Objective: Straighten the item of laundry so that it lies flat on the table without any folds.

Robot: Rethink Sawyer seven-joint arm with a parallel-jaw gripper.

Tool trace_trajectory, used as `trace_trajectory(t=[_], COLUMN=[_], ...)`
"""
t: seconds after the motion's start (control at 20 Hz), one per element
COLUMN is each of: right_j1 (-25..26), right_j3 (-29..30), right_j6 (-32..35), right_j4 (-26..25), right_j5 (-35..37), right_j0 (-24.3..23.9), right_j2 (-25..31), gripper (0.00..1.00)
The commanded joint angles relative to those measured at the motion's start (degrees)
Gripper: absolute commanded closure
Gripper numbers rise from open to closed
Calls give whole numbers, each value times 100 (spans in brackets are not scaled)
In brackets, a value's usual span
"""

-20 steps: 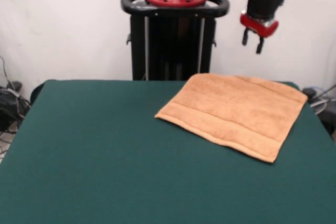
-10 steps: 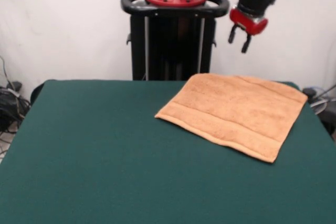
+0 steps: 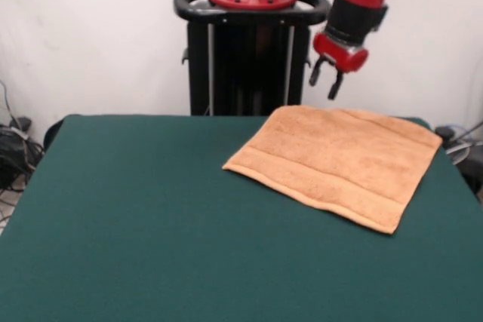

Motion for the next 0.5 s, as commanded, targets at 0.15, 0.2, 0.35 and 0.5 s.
trace_trajectory(t=[0.15,0.2,0.35,0.5], right_j1=[969,997,1016,954], right_j3=[-1106,-1120,-1217,-1383], right_j6=[315,305,235,99], right_j4=[-170,-231,-390,-570], right_j5=[-601,-622,-564,-431], right_j0=[-571,-669,-953,-1229], right_j2=[94,146,267,280], gripper=[0,0,0,0])
